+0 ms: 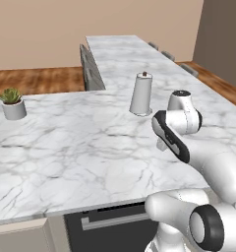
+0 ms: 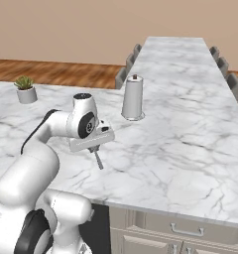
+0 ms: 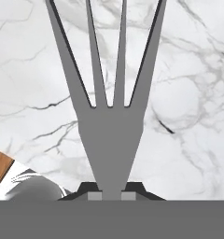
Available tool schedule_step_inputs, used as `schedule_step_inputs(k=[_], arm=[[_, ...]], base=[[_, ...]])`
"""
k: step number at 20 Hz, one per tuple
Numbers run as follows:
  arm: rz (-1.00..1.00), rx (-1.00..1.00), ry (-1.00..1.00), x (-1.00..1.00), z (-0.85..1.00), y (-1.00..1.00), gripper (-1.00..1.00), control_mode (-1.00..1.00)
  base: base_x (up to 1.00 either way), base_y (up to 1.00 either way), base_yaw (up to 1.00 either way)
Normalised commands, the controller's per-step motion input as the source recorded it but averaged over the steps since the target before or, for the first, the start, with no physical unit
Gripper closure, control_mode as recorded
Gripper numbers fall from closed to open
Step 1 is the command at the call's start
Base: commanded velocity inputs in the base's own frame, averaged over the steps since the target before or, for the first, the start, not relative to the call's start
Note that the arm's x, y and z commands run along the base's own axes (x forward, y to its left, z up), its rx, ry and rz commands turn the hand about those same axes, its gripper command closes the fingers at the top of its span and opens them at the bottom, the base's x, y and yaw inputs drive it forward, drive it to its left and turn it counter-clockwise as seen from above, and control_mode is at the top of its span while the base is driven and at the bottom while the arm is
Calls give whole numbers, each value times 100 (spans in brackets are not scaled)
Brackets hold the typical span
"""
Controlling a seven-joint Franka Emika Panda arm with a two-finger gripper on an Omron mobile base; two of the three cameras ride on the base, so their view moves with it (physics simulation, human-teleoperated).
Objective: Organize the utensils by type. Pick up the wooden spoons from the counter and place them in the open cabinet. Then pick up the metallic utensils from the counter and place them in the open drawer.
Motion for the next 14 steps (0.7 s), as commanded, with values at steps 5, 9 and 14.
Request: schedule_step_inputs(k=[5,9,14], arm=[[0,0,-1,-12,0,0,100,100],[0,0,0,0,0,0,100,100],[0,0,0,0,0,0,100,100]], base=[[-5,0,0],[-37,0,0],[-59,6,8]])
